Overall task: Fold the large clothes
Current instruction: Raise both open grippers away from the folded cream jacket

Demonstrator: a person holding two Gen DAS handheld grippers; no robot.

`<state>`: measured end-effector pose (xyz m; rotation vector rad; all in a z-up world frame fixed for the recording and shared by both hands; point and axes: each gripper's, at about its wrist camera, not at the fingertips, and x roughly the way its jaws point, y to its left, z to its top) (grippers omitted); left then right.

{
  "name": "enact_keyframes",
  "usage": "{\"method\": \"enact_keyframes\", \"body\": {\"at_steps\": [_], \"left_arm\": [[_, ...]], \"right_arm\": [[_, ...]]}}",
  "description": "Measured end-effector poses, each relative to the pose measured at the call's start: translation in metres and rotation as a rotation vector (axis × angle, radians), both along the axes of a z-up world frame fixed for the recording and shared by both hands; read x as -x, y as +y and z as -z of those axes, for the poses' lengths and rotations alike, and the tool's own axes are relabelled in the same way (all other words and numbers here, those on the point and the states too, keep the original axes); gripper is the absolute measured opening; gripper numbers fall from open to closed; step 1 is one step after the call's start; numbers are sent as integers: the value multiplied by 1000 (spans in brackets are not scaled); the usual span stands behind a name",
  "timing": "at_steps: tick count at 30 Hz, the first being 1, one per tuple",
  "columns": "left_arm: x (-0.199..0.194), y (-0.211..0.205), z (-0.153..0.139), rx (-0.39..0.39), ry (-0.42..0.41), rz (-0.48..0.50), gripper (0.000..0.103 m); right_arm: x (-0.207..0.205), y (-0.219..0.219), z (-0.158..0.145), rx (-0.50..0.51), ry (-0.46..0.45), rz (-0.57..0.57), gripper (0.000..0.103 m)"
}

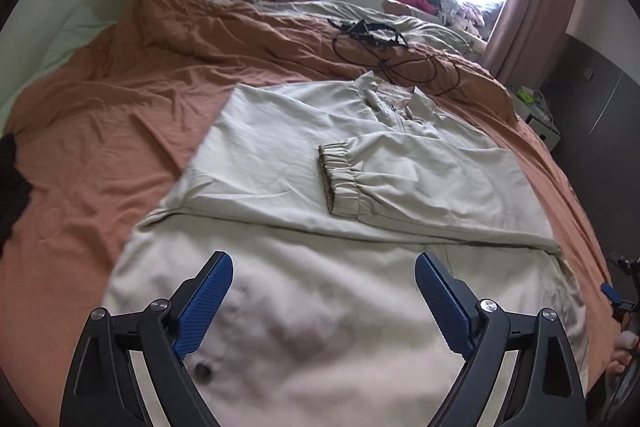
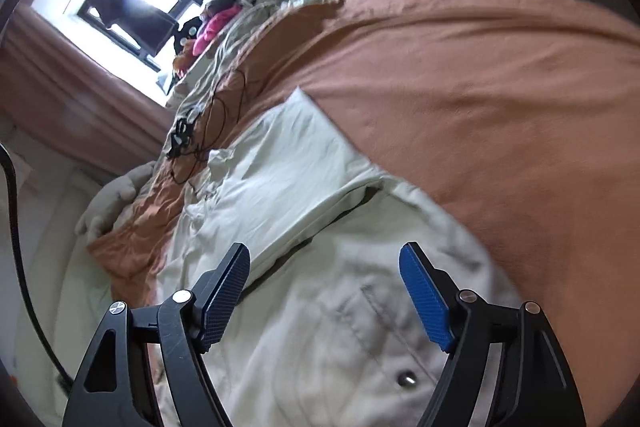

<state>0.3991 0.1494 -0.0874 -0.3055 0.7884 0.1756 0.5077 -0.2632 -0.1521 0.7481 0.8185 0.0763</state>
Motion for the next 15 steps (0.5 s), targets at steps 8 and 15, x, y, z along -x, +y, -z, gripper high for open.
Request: {"method": "enact_keyframes", "body": {"at_steps": [8,15], "left_arm": [[64,-10,-24,-8,-34,18,93],[123,-13,-41,-42,-77,0,97]], "right_arm": [[61,-6,-39,114,-78,-15,77],[106,-6,-60,221,-120,-36,77]]}}
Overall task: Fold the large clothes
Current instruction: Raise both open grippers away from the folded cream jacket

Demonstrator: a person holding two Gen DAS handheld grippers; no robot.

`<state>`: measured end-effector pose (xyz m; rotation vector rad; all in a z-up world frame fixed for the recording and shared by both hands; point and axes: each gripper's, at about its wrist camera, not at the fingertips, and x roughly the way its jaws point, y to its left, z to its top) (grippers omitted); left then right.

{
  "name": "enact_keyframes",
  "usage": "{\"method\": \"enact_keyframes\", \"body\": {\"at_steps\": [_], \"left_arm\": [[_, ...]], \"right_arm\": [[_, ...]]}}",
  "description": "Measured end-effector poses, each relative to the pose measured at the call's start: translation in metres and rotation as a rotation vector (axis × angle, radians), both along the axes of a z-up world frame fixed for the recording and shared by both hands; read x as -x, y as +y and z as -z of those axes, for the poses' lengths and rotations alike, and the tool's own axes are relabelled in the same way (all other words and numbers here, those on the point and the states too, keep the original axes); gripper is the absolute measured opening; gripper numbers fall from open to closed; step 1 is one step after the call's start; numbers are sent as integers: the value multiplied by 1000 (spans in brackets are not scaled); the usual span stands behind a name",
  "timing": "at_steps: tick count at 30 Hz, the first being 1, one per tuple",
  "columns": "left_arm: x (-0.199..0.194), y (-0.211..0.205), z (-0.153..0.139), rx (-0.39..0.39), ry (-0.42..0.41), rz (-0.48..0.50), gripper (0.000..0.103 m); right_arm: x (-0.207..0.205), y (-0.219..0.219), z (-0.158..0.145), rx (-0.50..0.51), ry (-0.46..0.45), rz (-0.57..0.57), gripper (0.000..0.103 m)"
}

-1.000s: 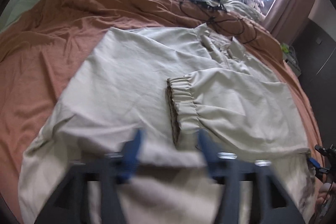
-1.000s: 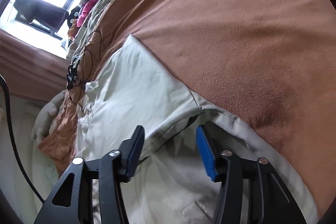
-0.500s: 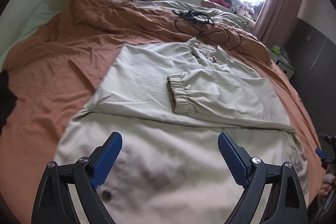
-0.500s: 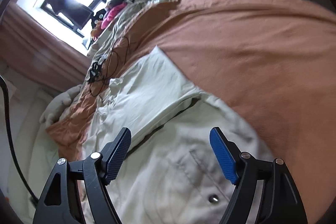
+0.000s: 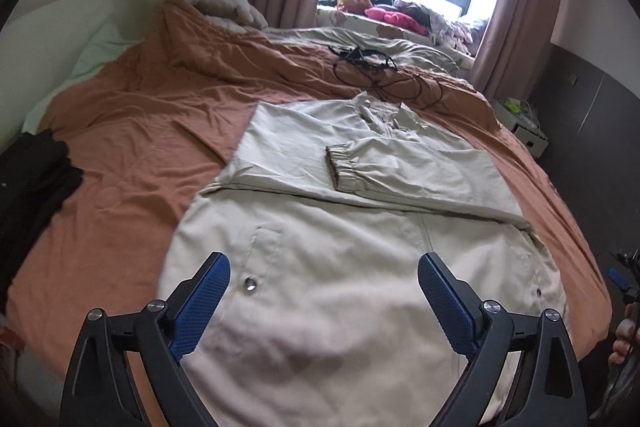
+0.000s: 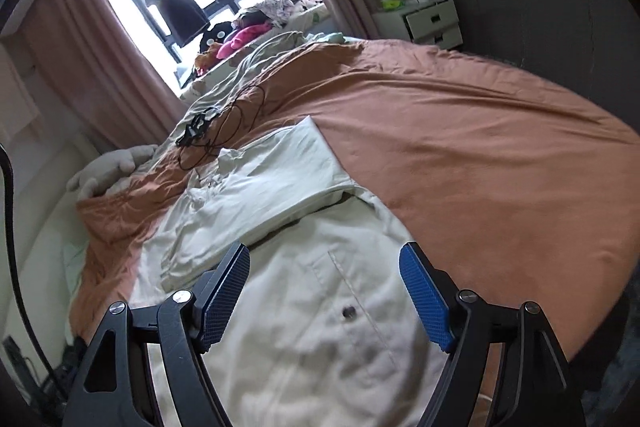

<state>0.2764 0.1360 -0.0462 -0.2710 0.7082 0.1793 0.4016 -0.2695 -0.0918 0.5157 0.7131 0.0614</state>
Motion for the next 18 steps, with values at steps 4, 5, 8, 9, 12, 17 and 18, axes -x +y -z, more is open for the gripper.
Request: {"method": "enact_keyframes", "body": {"at_steps": [4,5,8,9,12,17,18], "left_arm": [[34,-1,-8,-9,-16,14,97],[40,-2,-9,-13,-17,15,97],[62,-1,-12,-36,-16,2,97],[69,1,-13,-34,-19,5,97],[91,2,-14,-35,-28,-5,97],[125,7,-14,-44,-44,-38,98],[132,8,-12,-43,-46,-40,98]], "right_arm": [[25,-1,-7,61,-8,-21,77],[31,-2,-9,80,-12,-23,77],[50,-5,-13,96,-15,-38,77],[56,-6,-14,97,-17,-40,77],[76,-10,-16,109,-27,-42,77],[104,-15,-13,130,-31,-46,78],[110,-17,-11,127,-35,-51,78]]}}
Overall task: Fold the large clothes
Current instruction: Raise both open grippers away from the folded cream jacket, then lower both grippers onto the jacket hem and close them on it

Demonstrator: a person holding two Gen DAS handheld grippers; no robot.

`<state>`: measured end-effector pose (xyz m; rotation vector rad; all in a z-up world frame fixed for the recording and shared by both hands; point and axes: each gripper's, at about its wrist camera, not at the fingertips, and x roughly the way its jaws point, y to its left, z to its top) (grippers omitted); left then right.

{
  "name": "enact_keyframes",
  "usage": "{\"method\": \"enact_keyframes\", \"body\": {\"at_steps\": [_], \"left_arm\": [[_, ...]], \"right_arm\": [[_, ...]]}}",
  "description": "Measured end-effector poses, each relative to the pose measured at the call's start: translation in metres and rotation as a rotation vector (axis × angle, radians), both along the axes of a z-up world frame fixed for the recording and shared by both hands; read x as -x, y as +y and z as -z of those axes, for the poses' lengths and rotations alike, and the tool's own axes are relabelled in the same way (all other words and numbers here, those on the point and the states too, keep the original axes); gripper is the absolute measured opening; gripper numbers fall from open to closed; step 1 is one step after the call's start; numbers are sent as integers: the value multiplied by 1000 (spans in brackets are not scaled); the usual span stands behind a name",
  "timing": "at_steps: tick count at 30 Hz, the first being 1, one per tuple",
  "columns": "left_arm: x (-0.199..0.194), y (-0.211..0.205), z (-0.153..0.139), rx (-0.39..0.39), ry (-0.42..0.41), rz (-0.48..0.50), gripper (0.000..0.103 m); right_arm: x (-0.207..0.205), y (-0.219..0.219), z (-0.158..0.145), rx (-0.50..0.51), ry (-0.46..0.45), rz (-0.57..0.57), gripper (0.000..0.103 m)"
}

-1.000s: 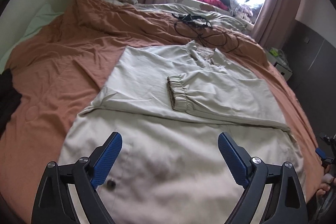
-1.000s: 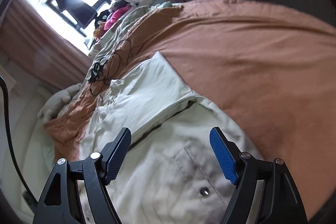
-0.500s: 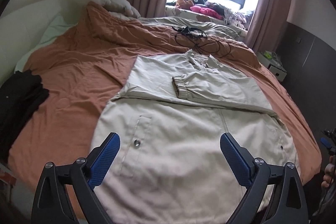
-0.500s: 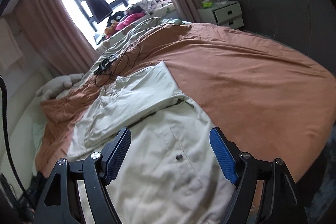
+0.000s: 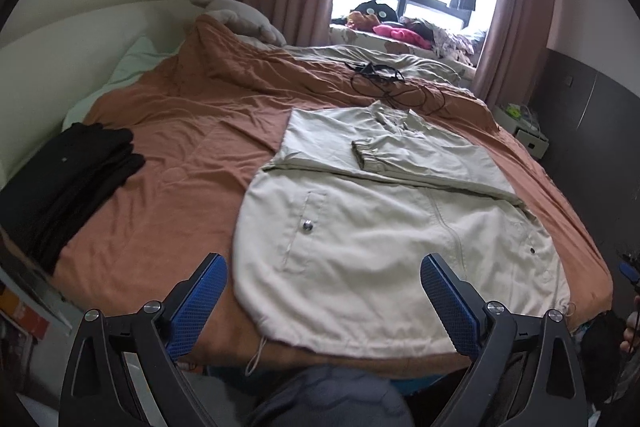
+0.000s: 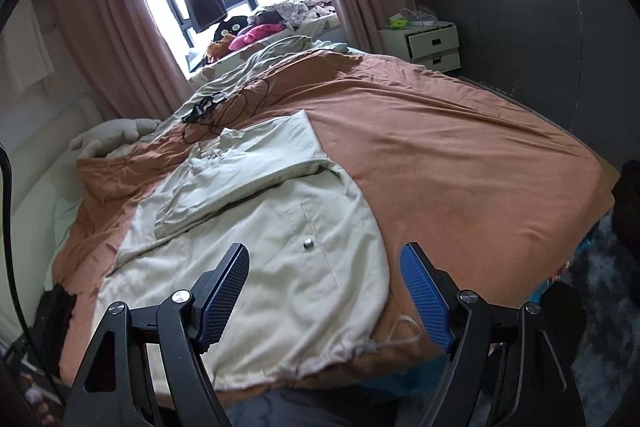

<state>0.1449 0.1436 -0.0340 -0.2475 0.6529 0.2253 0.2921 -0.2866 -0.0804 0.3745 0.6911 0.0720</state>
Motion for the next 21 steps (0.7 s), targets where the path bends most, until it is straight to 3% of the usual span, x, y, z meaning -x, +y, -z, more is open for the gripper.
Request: {"method": "enact_keyframes", "body": {"at_steps": [7,12,21], "left_arm": [[36,10,20,37,4,-26,98],[57,26,41,105,17,-76,98],[66,57,77,258,34,-136,79]], "right_arm": [[31,-15,22,-29,16,-31,78],[44,-18,42,-71,35,-51,78],[49,-14,79,-149,89,-87,75]]}}
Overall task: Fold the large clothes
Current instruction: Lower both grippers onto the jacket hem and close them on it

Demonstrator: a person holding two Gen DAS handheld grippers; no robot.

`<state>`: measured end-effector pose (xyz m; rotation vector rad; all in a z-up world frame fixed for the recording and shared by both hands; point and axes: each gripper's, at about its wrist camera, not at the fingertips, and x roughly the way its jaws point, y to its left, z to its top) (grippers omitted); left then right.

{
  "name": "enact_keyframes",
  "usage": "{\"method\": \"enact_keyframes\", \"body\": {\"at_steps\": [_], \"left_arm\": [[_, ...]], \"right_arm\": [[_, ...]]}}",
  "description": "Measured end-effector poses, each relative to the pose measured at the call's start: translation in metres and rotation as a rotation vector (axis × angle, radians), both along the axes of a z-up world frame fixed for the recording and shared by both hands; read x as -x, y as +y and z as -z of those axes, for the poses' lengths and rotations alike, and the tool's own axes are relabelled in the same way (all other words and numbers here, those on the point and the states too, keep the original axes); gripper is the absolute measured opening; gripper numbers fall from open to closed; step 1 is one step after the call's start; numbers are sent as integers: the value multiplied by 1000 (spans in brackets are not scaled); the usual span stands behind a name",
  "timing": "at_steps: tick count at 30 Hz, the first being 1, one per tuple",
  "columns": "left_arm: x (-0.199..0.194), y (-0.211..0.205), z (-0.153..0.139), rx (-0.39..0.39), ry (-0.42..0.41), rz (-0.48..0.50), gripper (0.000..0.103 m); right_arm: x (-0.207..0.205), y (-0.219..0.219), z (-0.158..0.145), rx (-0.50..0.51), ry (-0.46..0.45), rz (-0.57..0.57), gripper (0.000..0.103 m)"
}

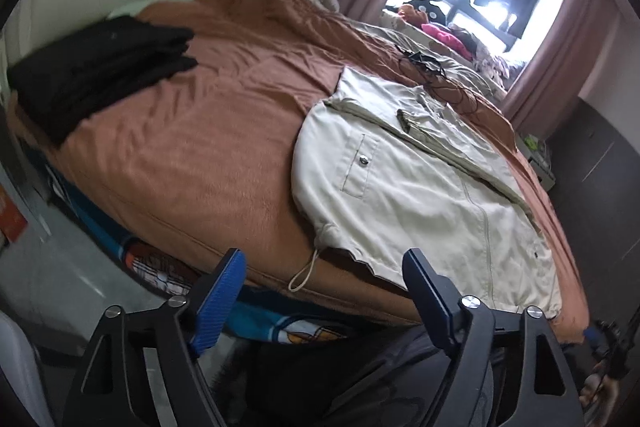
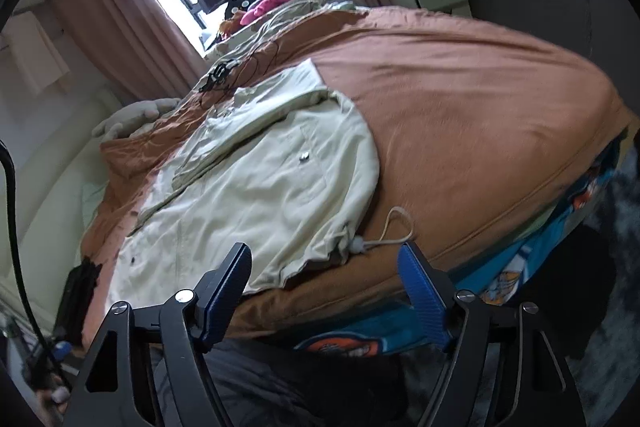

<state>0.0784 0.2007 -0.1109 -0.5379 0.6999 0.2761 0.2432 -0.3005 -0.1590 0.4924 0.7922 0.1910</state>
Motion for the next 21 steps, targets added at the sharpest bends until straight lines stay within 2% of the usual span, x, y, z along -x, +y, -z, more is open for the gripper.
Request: {"method": "enact_keyframes", "body": {"at_steps": [5,8,12,21], "left_arm": [[-15,9,13,66,-3,-2,63],[-32,14,23,96,11,2,57],[-58,25,38,126,39,2,50],[-109,48,69,177,117,-7,43]], "right_arm": [[-17,2,15,-27,44,-9,62],[-29,3,23,-42,64,-7,61],[-54,2,34,-67,101,-2,51],[-103,7,55,-53,171,24,51]]}}
